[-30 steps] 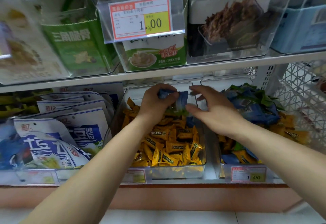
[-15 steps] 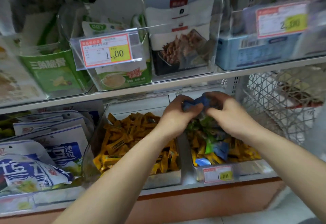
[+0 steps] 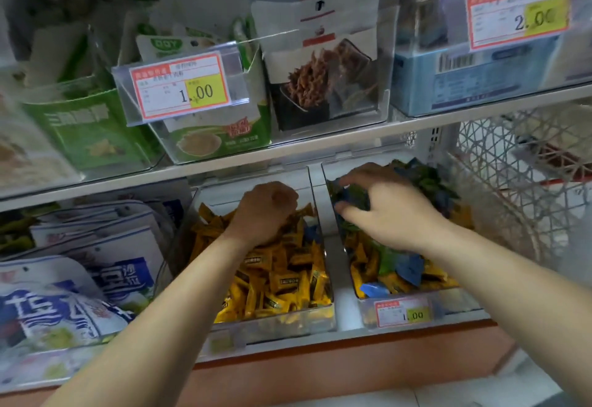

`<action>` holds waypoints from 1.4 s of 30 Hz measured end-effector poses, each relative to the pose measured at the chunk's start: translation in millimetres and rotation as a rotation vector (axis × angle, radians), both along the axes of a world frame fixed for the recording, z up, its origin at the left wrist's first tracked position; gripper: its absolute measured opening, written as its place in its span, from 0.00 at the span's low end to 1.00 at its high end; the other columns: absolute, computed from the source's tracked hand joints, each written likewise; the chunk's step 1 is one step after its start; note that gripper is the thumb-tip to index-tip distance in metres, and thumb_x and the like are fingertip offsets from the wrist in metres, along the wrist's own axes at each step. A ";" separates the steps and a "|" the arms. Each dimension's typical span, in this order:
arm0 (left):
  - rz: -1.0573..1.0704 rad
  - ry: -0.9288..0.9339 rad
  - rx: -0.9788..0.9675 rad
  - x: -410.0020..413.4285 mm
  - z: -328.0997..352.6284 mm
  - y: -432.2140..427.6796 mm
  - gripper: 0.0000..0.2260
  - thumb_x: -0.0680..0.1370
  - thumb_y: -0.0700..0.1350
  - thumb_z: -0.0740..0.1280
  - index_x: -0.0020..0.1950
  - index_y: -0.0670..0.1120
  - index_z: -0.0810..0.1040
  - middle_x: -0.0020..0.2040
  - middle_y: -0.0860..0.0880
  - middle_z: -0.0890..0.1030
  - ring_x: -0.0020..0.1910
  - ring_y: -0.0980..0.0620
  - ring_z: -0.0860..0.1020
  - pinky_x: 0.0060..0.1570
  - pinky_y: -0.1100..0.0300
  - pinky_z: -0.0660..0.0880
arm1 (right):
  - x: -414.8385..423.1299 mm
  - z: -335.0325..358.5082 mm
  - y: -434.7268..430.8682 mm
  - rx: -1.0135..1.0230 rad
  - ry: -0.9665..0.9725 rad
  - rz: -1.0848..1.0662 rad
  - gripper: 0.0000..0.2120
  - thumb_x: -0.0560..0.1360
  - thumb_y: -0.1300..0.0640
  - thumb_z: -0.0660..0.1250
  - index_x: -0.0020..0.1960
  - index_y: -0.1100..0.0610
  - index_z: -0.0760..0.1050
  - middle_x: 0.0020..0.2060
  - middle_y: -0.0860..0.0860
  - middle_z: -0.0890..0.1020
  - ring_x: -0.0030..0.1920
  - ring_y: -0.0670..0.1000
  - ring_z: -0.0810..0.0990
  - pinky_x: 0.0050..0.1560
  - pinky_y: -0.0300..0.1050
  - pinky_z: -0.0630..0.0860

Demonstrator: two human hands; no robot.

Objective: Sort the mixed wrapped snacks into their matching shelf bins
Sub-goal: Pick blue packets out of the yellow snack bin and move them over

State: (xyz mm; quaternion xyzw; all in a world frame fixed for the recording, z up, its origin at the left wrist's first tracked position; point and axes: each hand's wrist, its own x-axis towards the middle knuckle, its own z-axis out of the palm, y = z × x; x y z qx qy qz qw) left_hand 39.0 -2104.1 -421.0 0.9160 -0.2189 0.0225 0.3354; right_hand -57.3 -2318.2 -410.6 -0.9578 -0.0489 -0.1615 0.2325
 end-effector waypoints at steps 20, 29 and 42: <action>-0.403 0.091 0.606 62.2 -63.8 -5.3 0.22 0.74 0.56 0.72 0.66 0.51 0.77 0.62 0.48 0.75 0.59 0.48 0.73 0.56 0.53 0.73 | 47.8 -30.8 23.6 -0.063 0.310 0.136 0.37 0.73 0.38 0.65 0.78 0.44 0.54 0.77 0.41 0.55 0.75 0.47 0.57 0.67 0.42 0.60; -0.175 0.066 0.135 51.6 -68.1 3.4 0.06 0.76 0.52 0.71 0.49 0.52 0.78 0.44 0.54 0.78 0.44 0.54 0.77 0.38 0.62 0.69 | 47.4 -32.7 23.0 -0.037 0.316 0.128 0.38 0.73 0.36 0.64 0.78 0.43 0.54 0.77 0.40 0.55 0.75 0.47 0.58 0.65 0.41 0.60; -0.034 0.453 -0.798 -18.2 2.4 50.7 0.07 0.79 0.44 0.69 0.57 0.46 0.80 0.48 0.48 0.86 0.46 0.48 0.85 0.42 0.60 0.81 | 21.9 -7.0 75.9 0.430 0.047 0.161 0.27 0.74 0.37 0.63 0.72 0.40 0.66 0.68 0.40 0.70 0.66 0.43 0.69 0.64 0.43 0.67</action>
